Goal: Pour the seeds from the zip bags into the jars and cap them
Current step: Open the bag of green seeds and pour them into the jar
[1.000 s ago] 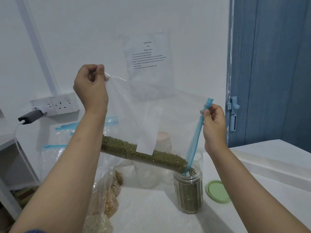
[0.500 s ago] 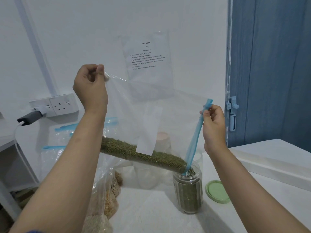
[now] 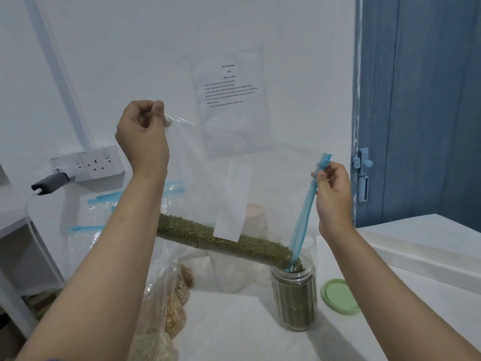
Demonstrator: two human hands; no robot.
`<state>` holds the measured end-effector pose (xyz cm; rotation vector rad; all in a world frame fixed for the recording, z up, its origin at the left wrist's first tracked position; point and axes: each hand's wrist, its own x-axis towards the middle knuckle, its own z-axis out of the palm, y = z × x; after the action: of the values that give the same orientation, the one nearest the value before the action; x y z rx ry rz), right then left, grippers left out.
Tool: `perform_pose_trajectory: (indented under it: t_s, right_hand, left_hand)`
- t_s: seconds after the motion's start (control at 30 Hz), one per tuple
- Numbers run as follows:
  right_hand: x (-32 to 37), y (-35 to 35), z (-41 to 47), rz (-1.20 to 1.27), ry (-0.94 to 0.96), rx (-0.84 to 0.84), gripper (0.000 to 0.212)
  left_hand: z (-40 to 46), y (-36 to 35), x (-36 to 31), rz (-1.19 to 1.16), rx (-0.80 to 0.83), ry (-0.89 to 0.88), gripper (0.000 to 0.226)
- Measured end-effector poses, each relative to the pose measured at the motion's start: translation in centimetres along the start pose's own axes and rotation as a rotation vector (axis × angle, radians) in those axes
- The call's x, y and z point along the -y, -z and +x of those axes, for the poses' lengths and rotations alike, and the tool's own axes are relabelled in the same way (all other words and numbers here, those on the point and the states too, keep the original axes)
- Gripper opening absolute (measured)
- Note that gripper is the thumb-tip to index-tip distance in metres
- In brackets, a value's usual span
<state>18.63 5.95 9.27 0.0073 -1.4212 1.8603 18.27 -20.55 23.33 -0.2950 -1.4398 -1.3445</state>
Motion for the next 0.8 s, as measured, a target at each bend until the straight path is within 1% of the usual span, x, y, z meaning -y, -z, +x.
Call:
perform_pose_trajectory:
  t_s: [0.27,0.43,0.53,0.8]
  right_hand:
    - [0.08,-0.18,0.03,0.008,-0.002,0.004,0.025]
    - [0.08,-0.02,0.03,0.015,-0.010,0.005,0.022]
    - [0.15,0.04,0.00,0.016,-0.016,0.003,0.025]
    - [0.18,0.05,0.01,0.009,-0.027,-0.010,0.019]
  left_hand:
    - [0.12,0.08,-0.15,-0.001,0.024,-0.007,0.015]
    - [0.16,0.19,-0.07,0.004,0.020,-0.015,0.013]
    - [0.16,0.27,0.08,0.002,0.020,-0.023,0.013]
    - [0.19,0.40,0.28,0.005,0.018,-0.048,0.012]
